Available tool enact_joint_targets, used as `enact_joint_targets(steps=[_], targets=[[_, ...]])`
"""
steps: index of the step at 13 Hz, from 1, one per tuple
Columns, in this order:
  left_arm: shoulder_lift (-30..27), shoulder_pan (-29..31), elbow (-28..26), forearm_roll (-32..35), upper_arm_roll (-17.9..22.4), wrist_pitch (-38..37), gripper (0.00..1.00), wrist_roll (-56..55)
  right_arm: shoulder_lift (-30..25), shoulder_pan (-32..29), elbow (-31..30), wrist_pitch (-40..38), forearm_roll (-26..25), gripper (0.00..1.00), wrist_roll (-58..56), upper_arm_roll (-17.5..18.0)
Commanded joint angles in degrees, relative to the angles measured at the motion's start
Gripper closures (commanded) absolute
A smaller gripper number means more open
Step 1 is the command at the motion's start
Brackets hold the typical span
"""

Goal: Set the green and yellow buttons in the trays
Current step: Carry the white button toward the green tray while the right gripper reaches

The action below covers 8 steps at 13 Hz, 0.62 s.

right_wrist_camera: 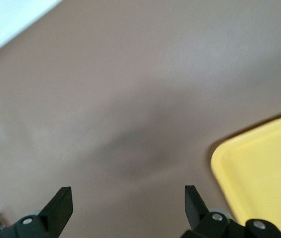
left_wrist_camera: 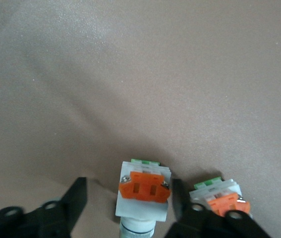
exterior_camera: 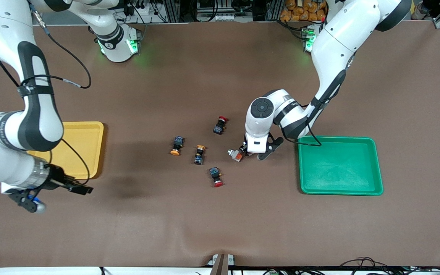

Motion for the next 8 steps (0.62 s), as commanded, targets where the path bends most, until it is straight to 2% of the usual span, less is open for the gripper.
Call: enact_joint_targets(steps=[1, 2, 4, 6, 8], targets=[[0.52, -0.5, 0.73, 1.71, 0.13, 0.3, 0.84, -1.55, -0.15, 5.81, -0.6, 0.14, 0.73, 0.0, 2.89, 0.0], [0.17, -0.67, 0.46, 1.71, 0.13, 0.22, 1.0, -1.55, -0.15, 7.66, -0.68, 0.06, 0.65, 0.0, 2.89, -0.01], [-0.88, -0.5, 0.9, 1.71, 0.04, -0.74, 1.0, -1.47, 0.2, 12.66, -0.86, 0.14, 0.56, 0.0, 2.98, -0.09], [-2.73, 0.73, 0.9, 1.8, 0.04, -2.15, 1.0, -0.94, 1.95, 18.2, -0.86, 1.98, 0.21, 0.0, 8.13, -0.09], [-4.31, 1.6, 0.99, 1.71, 0.04, -2.59, 1.0, -0.85, 5.28, 25.23, -0.95, 8.89, -0.32, 0.0, 15.87, -0.27]])
